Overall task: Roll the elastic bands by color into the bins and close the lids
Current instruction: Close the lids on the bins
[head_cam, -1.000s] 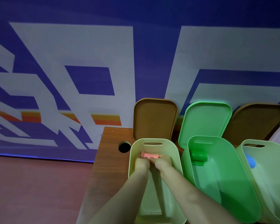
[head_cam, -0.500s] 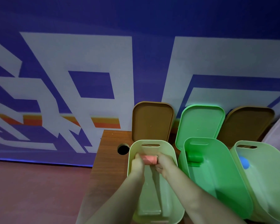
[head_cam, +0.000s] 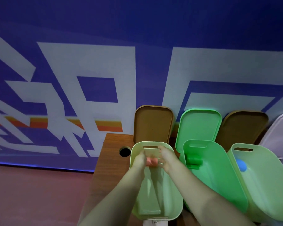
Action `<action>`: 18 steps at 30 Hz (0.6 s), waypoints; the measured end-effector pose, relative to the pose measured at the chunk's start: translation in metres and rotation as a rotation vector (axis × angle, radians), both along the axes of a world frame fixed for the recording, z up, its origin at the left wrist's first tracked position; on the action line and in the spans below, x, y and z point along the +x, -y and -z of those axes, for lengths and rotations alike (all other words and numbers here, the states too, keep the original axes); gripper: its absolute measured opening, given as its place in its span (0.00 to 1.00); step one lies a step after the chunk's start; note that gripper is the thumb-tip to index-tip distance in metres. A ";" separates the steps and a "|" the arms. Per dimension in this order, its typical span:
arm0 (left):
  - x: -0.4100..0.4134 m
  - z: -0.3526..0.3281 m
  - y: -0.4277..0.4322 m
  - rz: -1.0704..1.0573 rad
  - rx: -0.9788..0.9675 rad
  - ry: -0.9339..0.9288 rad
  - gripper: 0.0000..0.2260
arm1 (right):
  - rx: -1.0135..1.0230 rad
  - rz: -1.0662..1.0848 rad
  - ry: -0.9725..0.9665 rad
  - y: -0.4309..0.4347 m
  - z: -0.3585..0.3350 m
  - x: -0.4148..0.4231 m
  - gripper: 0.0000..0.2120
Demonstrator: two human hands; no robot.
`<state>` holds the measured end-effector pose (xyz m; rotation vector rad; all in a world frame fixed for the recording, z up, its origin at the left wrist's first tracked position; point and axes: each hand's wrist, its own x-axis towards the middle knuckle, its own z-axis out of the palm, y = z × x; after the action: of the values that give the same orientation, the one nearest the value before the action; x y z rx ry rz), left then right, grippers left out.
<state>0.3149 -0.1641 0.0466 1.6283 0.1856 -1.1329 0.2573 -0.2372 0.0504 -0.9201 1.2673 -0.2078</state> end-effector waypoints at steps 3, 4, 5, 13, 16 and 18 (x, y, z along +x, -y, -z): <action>0.003 -0.018 0.002 0.015 0.004 -0.003 0.22 | -0.031 -0.020 0.037 0.007 -0.020 0.000 0.16; 0.003 -0.022 0.002 0.036 0.022 0.000 0.22 | -0.037 -0.022 0.051 0.009 -0.028 -0.001 0.16; 0.004 -0.024 0.002 0.064 0.039 0.013 0.23 | -0.045 -0.024 0.056 0.010 -0.036 -0.001 0.14; 0.017 -0.061 0.004 0.118 -0.054 0.133 0.22 | -0.139 -0.033 0.153 0.036 -0.088 -0.002 0.21; 0.029 -0.075 0.008 0.085 -0.125 0.137 0.18 | -0.152 -0.014 0.181 0.047 -0.097 0.000 0.21; 0.037 -0.085 0.012 0.026 -0.145 0.123 0.15 | -0.171 0.001 0.186 0.053 -0.101 0.002 0.21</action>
<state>0.3524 -0.1761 0.1315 1.5694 0.0027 -1.0381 0.2597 -0.2900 0.1518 -1.0223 1.0898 -0.3985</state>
